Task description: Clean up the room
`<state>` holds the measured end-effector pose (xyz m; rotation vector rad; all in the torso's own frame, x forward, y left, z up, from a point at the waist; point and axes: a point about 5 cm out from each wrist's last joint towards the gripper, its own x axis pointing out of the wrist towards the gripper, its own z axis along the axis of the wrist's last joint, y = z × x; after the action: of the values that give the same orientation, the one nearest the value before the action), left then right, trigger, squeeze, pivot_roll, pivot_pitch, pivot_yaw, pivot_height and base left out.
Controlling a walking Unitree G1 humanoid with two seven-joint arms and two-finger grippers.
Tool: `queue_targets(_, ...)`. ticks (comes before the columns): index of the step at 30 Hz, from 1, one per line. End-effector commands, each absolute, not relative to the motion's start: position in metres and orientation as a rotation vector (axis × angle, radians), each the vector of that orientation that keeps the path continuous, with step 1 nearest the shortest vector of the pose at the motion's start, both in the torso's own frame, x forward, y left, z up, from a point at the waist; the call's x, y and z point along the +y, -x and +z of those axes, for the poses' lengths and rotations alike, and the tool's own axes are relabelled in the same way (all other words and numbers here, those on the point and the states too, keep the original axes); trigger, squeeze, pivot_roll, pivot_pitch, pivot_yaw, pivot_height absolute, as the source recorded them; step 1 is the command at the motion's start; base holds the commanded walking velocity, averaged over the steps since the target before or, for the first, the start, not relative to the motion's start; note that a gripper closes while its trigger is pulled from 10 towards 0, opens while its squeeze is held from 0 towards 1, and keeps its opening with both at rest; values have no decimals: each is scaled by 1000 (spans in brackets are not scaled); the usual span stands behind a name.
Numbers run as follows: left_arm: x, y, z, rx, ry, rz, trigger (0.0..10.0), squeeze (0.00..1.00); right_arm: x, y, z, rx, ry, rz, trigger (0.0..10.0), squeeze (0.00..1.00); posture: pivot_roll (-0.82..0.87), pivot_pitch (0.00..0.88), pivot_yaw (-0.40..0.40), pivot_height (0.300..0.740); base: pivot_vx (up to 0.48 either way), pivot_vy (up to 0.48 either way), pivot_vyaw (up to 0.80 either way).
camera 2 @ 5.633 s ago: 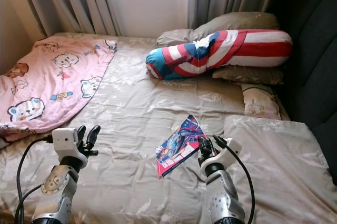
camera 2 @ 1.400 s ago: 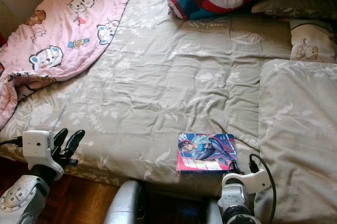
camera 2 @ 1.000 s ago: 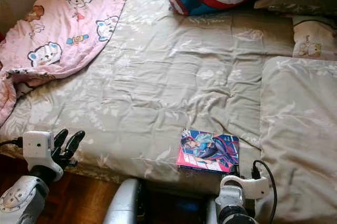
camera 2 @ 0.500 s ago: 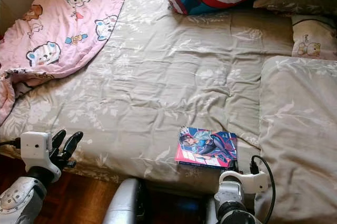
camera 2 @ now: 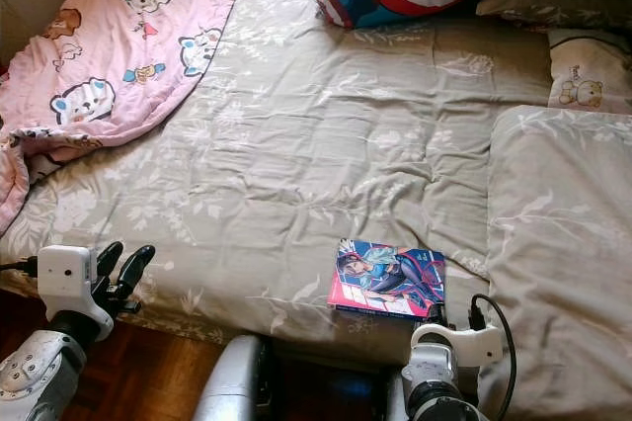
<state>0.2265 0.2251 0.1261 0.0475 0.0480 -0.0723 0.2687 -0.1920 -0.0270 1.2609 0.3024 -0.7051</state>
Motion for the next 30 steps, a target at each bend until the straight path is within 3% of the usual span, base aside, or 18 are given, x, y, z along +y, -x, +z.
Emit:
queue_targets(1,232,-223,125,60,-74,-54,10000,0,-185,-256,-39,362,-1270,-744,10000,278,277,272,115,657,0,0,0)
queue_targets(2,232,-223,125,60,-74,-54,10000,0,-185,-256,-39,362,-1270,-744,10000,278,277,272,115,657,0,0,0)
queue_targets(3,232,-223,125,59,-76,-53,10000,0,-185,-255,-40,366,-1268,-749,10000,675,277,272,115,657,0,0,0)
queue_targets(13,234,-223,126,59,-80,-45,10000,0,-184,-251,-43,405,-1244,-763,10000,631,276,272,113,657,0,0,0)
queue_targets(19,235,-224,126,56,-81,-41,10000,0,-186,-249,-44,408,-1238,-778,10000,675,266,265,108,657,0,0,0)
queue_targets(23,233,-229,126,47,-75,-44,10000,0,-188,-246,-46,422,-1227,-822,10000,580,261,251,103,657,0,0,0)
queue_targets(30,232,-235,126,36,-70,-45,10000,0,-188,-244,-48,426,-1228,-826,10000,584,246,233,99,657,0,0,0)
